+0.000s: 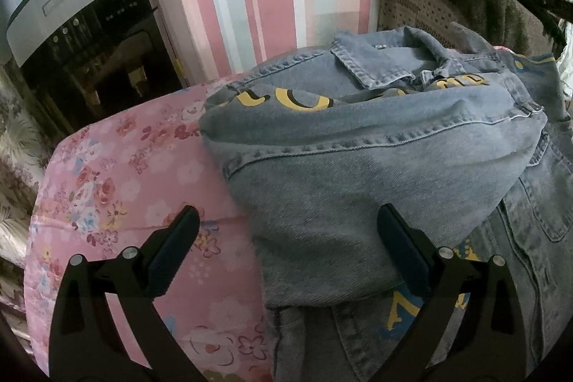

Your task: Fold large clothes

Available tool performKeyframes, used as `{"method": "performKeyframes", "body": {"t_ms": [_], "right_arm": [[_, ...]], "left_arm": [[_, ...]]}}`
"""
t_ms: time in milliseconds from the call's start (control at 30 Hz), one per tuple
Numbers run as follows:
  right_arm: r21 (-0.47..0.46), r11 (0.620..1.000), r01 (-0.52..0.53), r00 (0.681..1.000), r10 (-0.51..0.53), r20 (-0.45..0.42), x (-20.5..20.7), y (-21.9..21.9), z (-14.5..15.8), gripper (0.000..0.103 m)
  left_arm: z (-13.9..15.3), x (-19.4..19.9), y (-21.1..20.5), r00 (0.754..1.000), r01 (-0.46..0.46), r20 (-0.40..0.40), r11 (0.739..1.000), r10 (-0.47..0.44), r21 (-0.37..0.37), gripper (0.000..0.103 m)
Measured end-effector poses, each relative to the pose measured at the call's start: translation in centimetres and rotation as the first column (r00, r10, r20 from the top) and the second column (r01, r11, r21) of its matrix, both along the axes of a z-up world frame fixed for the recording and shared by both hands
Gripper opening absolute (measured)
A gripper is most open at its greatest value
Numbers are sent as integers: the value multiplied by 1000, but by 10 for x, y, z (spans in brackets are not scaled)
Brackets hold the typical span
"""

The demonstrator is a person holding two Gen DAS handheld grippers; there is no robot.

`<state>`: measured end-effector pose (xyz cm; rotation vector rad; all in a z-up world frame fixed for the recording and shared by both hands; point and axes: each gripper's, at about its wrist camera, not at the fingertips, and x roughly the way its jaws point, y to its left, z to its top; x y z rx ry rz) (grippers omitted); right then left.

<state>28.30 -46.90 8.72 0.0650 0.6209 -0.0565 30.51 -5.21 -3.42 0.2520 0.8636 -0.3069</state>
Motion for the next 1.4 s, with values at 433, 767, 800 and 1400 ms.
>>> {"method": "performKeyframes", "body": {"t_ms": [433,767,800,1400], "right_arm": [[-149,987,-57,934,0,-357,63,24,-91,39],[-267,952,-150,928,43,-369,109,82,-111,55],[-287,947,-147,927,31,-374,113,85,-114,58],[-324,942,-84,974,8,-228,97,83,-86,9]], "left_arm": [[5,9,-6,1000,14,16,1000,-14,11,99],[27,83,-13,996,20,89,999,-24,45,99],[26,93,-13,996,18,82,999,-22,47,99],[3,155,-1,998,-44,-36,998,43,-34,92]]}}
